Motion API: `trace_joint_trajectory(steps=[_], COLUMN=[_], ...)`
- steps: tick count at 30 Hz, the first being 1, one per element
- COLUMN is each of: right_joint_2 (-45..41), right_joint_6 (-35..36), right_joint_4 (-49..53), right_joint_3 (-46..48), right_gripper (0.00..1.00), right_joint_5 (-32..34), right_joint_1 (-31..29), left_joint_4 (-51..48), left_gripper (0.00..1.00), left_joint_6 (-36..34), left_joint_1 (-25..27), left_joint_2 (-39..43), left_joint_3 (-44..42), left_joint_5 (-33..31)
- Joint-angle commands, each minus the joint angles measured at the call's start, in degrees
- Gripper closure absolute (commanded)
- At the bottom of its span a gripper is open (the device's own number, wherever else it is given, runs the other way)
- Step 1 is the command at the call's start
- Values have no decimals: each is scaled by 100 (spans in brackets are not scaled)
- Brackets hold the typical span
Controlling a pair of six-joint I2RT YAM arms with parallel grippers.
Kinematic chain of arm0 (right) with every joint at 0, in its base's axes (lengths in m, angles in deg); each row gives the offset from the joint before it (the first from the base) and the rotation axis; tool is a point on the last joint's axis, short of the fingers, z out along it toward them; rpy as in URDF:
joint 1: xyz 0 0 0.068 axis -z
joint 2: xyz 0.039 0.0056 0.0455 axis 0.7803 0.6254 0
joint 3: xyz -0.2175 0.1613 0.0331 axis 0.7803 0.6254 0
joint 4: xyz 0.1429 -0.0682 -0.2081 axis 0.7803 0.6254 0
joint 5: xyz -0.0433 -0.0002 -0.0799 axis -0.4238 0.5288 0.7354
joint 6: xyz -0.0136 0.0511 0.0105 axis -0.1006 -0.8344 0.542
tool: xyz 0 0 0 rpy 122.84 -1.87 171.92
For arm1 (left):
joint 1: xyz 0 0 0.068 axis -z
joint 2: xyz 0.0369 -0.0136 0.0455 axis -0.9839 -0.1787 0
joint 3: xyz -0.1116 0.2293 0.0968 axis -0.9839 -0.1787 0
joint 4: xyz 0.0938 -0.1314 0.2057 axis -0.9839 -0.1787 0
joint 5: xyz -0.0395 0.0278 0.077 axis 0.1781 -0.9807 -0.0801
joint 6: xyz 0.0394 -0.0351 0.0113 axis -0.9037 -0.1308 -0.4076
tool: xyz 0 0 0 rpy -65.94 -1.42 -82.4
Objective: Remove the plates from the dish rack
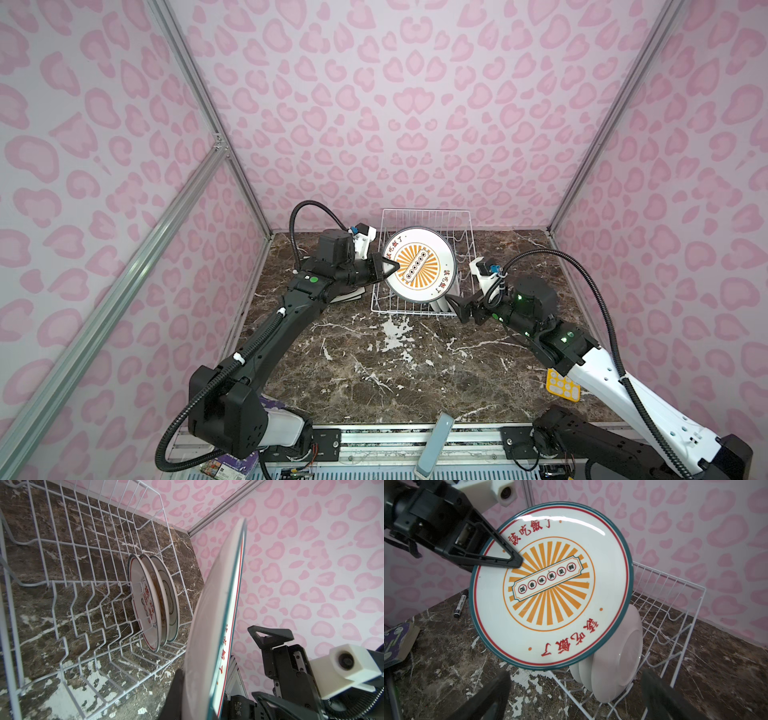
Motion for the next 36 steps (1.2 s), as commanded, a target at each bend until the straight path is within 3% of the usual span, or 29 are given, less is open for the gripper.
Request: trace_joint_trajectory(steps=[1,15,23,36], right_joint_2=[-2,252,95,4], right_joint_6=[610,1059,1038,1053], right_joint_4=[-31,434,475,455], right_joint_3=[80,40,247,569], right_gripper=[1,1,1,1], right_joint_5=[138,859,1018,1156], right_joint_1=[-208,-987,-1076,-1146], left_joint_4=[21,-292,-729,-1129], left_gripper=[96,96,96,96], left_joint_6=[-97,-163,-352,-688], left_joint_1=[-42,-126,-124,-123], left_joint_2=[215,1263,1906,2073], left_joint_3=[-175,-1577,-2426,-3472], left_joint_5=[88,194,139,417])
